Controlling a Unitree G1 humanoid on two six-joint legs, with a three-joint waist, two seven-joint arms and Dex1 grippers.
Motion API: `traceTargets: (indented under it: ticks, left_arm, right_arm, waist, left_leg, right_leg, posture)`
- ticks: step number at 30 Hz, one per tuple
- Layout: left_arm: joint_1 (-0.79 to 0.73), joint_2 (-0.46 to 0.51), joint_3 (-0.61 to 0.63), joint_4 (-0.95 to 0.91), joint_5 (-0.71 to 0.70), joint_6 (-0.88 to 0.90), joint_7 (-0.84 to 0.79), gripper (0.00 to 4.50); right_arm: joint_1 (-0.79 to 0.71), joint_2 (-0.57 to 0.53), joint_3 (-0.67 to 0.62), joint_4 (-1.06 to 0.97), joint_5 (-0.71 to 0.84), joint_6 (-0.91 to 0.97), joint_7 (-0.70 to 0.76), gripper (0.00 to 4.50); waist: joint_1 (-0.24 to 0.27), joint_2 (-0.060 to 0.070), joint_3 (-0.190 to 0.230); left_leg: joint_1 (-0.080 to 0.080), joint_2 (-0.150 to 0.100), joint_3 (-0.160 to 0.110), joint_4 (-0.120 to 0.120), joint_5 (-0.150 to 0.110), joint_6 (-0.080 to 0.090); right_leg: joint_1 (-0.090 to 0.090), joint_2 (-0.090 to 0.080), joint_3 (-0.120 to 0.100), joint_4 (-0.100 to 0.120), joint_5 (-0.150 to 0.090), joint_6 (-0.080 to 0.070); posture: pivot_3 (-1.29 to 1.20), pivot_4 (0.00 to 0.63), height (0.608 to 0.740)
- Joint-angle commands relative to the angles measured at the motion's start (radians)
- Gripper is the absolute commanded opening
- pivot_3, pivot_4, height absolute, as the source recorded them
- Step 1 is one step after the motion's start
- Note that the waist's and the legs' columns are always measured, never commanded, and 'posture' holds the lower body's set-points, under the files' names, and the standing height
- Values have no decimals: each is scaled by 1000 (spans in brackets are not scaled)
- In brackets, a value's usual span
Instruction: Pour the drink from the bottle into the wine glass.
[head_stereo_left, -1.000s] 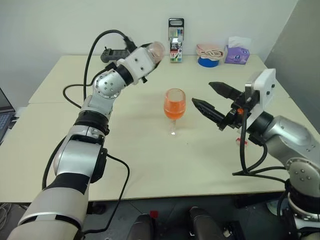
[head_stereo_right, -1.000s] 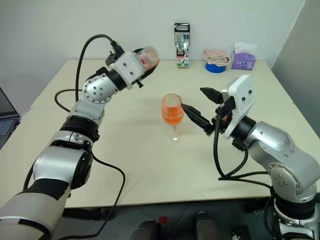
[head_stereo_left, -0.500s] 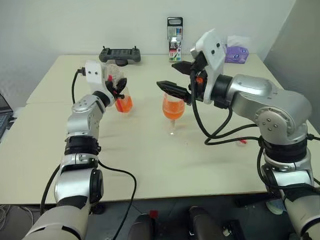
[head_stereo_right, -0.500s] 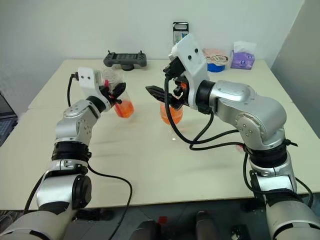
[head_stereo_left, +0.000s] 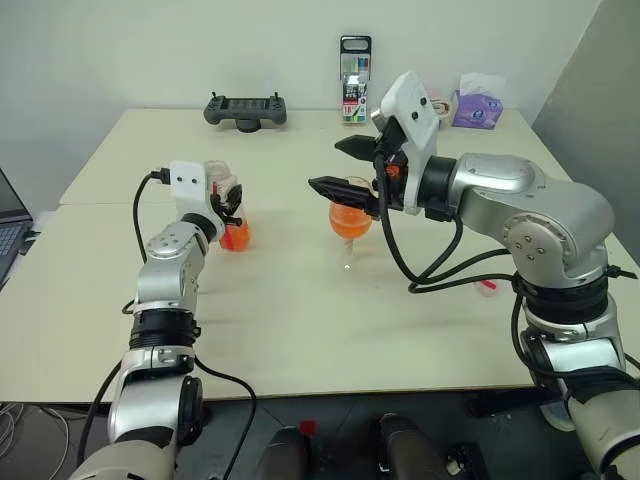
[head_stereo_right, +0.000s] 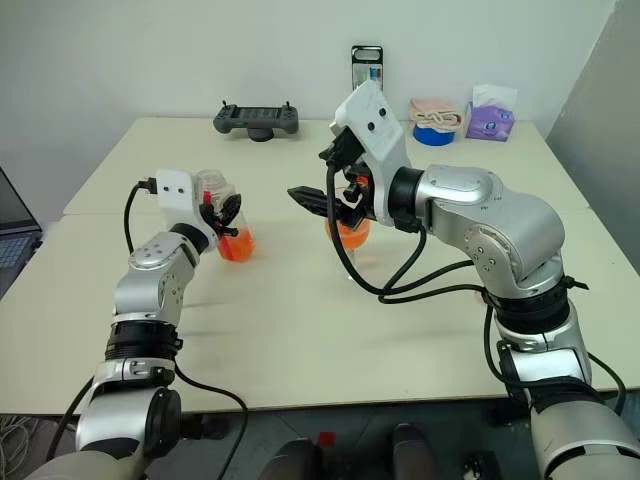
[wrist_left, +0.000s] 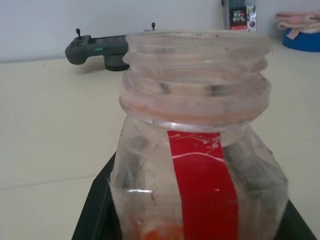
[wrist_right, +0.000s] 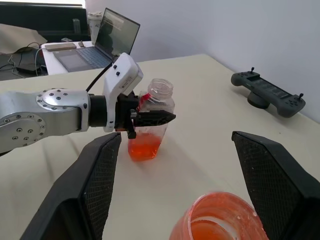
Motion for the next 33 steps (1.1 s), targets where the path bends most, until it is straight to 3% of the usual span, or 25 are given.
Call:
traceTargets:
  ticks: [1, 8, 17, 25, 33]
  left_arm:
    - [21, -3, 26, -51, -2, -1, 42, 1637]
    - [71, -6, 34, -131, -11, 51, 80, 1637]
    - [94, -4, 27, -189, -8, 98, 101, 4474]
    - [123, -11, 26, -244, -16, 138, 102, 4474]
    - [237, 4, 38, -438, -36, 239, 97, 4474]
  right_arm:
    - [-7, -7, -9, -24, -19, -15, 16, 3790]
    - [7, -2, -13, -42, -27, -5, 33, 3790]
    - [19, -5, -16, -51, -38, -7, 34, 3790]
    - [25, -3, -20, -51, -46, -16, 43, 3790]
    - [38, -40, -33, -41, -65, -29, 70, 3790]
  waist:
    - [0, 0, 0]
    - [-5, 0, 0]
    - [-2, 0, 0]
    - [0, 0, 0]
    - [-1, 0, 0]
  left_leg:
    - [0, 0, 0, 0, 0, 0]
    - [1, 1, 1, -1, 0, 0]
    - [1, 0, 1, -1, 0, 0]
    - [0, 0, 1, -1, 0, 0]
    - [0, 0, 1, -1, 0, 0]
  right_leg:
    - [0, 0, 0, 0, 0, 0]
    - [0, 0, 1, 0, 0, 0]
    - [0, 0, 1, -1, 0, 0]
    - [0, 0, 0, -2, 0, 0]
    - [0, 0, 1, -2, 0, 0]
  posture:
    - [0, 150, 740]
    - [0, 150, 740]
    - [0, 150, 740]
    - [0, 150, 740]
    - [0, 150, 740]
